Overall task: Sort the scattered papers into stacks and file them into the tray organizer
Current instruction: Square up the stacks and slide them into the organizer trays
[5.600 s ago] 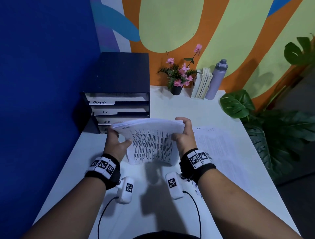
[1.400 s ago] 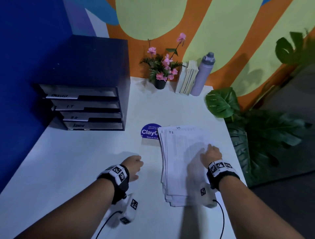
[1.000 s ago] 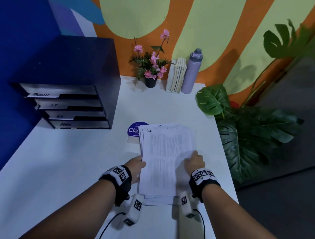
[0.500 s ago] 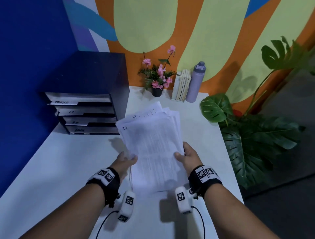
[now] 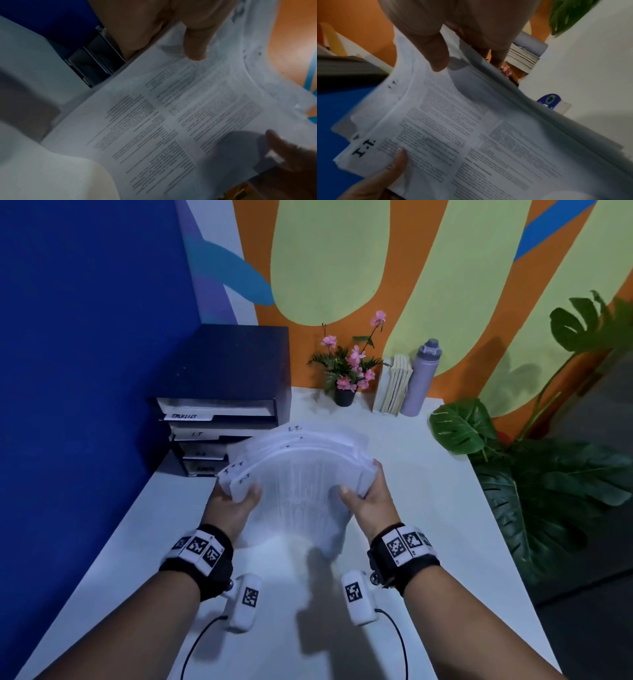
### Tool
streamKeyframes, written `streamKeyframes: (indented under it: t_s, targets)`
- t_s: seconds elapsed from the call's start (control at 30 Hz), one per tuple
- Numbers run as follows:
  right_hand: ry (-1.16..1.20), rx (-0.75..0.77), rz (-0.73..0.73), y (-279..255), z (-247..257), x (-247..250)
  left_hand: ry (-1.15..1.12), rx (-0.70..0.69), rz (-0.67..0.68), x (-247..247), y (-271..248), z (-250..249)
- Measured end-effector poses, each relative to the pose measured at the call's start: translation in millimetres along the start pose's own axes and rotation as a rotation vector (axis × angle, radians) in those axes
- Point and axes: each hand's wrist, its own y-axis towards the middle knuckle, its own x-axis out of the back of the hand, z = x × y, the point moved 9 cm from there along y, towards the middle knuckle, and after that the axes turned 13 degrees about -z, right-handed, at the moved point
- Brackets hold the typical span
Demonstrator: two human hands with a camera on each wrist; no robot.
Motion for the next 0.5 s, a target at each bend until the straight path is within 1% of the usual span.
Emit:
streamKeyframes:
  t_s: [0.03,0.07,0.13,0.2,0.23,0.3,0.37,0.43,0.47,0.5]
  targets:
    - [-0.012,0.027,0.029,-2,5,-5,-0.006,0.004,-0.005,5,0,1]
    - [-0.03,0.05,0.054,-4,12,-10,-0.02,-0.021,0.005,7,0,-2]
    - [-0.051,0.126,0.053,-7,26,-15,-0.053,-0.084,0.034,10,3,-9]
    - [-0.072,0.261,0.026,-8,48,-17,-0.082,-0.097,0.028,14,5,-16]
    - [-0.103,0.352,0.024,-8,61,-19,-0.109,-0.095,0.023,16,6,-20]
    - [-0.265,0.547,0.034,-7,79,-26,-0.159,-0.114,0.015,17,6,-31]
    - [-0.5,0.714,0.051,-6,84,-35,-0.209,-0.14,0.023,17,6,-38]
    - [-0.709,0.803,0.058,-6,80,-41,-0.219,-0.154,0.01,18,6,-43]
    - [-0.74,0.816,0.049,-6,79,-40,-0.219,-0.16,0.002,18,5,-45]
    - [-0.707,0.818,0.041,-7,80,-39,-0.236,-0.159,-0.012,18,4,-47]
